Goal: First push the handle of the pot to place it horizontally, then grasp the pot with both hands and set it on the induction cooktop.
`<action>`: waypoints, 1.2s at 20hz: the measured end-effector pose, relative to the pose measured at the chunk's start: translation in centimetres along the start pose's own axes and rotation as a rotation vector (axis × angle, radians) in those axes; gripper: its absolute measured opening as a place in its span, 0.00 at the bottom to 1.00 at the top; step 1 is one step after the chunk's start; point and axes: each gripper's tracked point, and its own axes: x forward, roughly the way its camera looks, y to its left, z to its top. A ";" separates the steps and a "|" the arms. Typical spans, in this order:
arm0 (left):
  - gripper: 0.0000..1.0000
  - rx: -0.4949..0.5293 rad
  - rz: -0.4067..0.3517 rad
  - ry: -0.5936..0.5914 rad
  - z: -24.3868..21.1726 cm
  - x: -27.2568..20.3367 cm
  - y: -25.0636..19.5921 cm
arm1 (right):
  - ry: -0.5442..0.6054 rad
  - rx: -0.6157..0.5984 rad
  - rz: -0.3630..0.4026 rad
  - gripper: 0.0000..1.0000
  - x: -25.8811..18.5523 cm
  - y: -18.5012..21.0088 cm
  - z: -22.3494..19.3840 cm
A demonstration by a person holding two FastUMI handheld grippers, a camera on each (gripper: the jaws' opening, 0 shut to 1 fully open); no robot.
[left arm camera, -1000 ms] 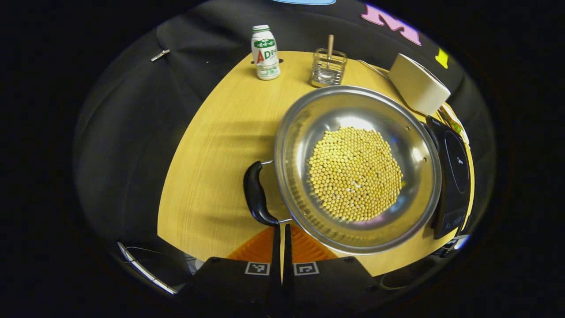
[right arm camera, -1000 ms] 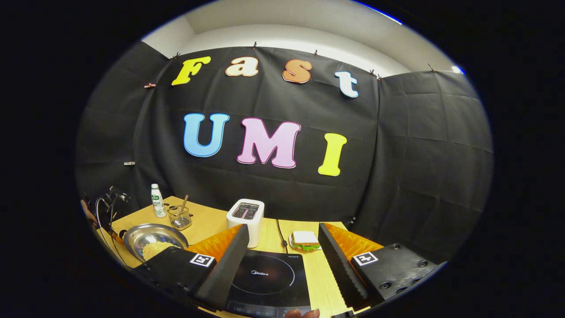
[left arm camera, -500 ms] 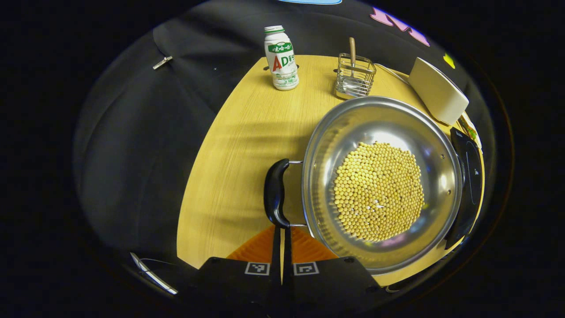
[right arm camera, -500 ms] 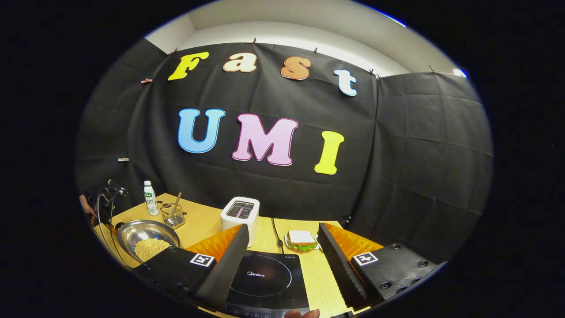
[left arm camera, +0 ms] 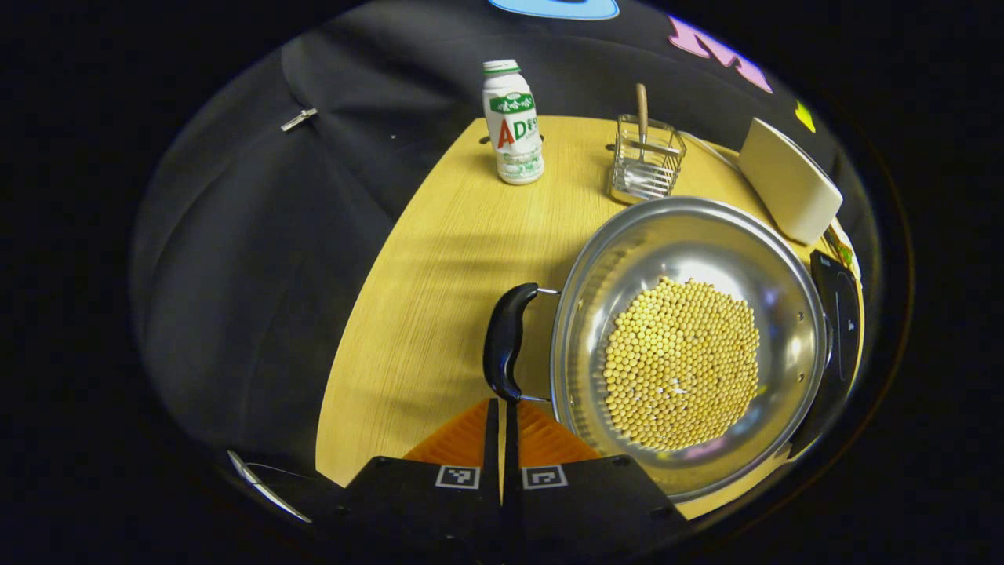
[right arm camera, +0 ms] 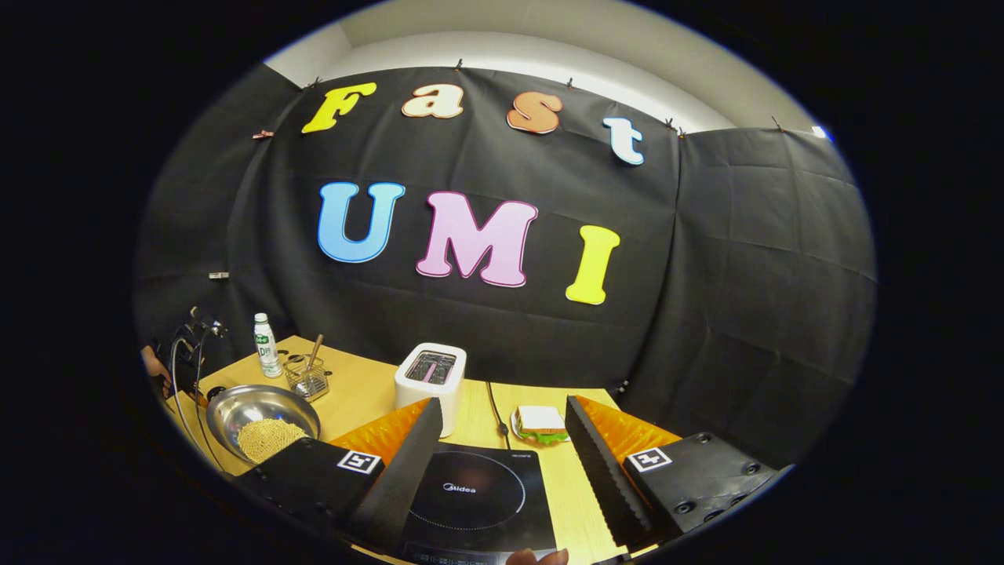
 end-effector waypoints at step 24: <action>0.95 0.050 -0.230 -0.324 4.9 -2.0 -0.7 | 0.473 0.183 0.395 0.99 6.1 22.2 -12.5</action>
